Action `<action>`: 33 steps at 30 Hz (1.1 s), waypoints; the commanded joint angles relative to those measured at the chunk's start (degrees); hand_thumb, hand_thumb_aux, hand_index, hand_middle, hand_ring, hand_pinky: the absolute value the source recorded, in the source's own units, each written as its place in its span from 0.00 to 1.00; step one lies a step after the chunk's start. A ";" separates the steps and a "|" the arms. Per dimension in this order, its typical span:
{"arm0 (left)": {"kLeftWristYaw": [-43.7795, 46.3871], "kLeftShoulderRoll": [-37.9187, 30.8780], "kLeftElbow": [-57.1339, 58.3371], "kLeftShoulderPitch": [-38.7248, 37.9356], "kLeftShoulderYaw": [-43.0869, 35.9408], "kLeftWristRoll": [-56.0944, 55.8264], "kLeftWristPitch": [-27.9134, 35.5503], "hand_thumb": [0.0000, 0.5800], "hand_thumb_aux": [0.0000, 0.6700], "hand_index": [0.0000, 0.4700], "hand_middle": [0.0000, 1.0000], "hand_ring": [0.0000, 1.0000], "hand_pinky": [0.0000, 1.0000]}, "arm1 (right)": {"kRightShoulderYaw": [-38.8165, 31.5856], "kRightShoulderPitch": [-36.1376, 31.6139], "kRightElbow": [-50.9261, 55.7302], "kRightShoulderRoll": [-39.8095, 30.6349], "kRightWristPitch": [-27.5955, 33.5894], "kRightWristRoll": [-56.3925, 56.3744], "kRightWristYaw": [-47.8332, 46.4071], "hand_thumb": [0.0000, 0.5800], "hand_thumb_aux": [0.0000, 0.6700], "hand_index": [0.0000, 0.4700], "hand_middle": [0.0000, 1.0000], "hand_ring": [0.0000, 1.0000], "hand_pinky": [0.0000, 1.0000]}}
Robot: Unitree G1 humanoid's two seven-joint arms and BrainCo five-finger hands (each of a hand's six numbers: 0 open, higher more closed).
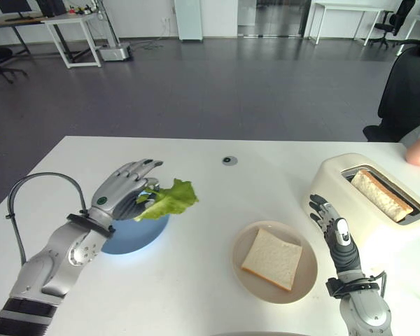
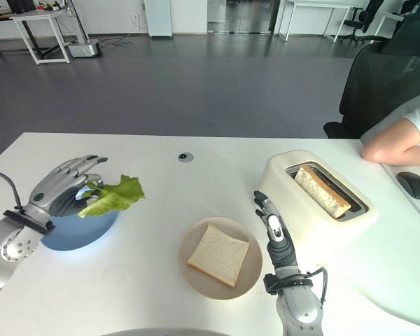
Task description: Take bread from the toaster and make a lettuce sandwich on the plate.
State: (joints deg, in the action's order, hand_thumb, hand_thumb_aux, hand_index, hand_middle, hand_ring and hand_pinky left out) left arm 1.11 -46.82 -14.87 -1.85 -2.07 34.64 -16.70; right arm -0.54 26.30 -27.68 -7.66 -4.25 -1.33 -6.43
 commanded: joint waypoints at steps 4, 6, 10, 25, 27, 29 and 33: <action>9.03 19.42 -5.33 8.44 -21.08 6.00 2.20 1.00 1.00 1.00 0.00 0.00 0.00 | 1.18 -1.75 0.80 0.37 0.02 -0.19 0.37 0.00 0.00 0.00 0.00 0.00 0.00; 9.81 24.41 -2.81 10.17 -26.48 9.05 2.16 1.00 1.00 1.00 0.00 0.00 0.00 | 1.06 -2.02 1.08 0.49 -0.06 -0.07 0.33 0.00 0.00 0.00 0.00 0.00 0.00; 8.53 29.27 3.49 13.11 -32.42 15.53 1.42 1.00 1.00 1.00 0.00 0.00 0.00 | 0.81 -2.22 0.64 0.63 0.11 -0.07 0.15 0.00 0.00 0.00 0.00 0.00 0.00; 14.37 25.03 7.04 13.20 -32.41 18.16 0.74 0.00 0.00 0.00 0.00 0.00 0.00 | 2.64 -4.06 -10.04 -1.05 2.12 3.46 1.03 0.00 0.00 0.00 0.00 0.00 0.00; 14.76 24.95 6.23 13.51 -31.46 17.65 1.03 0.00 0.00 0.00 0.00 0.00 0.00 | 3.44 -5.50 -13.88 -1.94 3.04 5.26 1.13 0.00 0.00 0.00 0.00 0.00 0.00; 14.92 24.87 5.61 13.64 -30.79 17.52 1.23 0.00 0.00 0.00 0.00 0.00 0.00 | 5.01 -7.00 -16.63 -2.95 4.47 6.26 1.09 0.00 0.00 0.00 0.00 0.00 0.00; 14.92 27.01 4.06 12.05 -27.36 11.24 2.54 0.00 0.00 0.00 0.00 0.00 0.00 | 16.44 -12.76 -22.21 -9.70 9.43 10.01 0.43 0.00 0.00 0.00 0.00 0.00 0.00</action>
State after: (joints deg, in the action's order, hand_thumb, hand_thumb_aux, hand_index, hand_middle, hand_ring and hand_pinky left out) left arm 15.51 -21.01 -9.29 11.48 -32.29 51.07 -15.62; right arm 10.40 16.57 -48.28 -13.70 3.22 6.67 -5.48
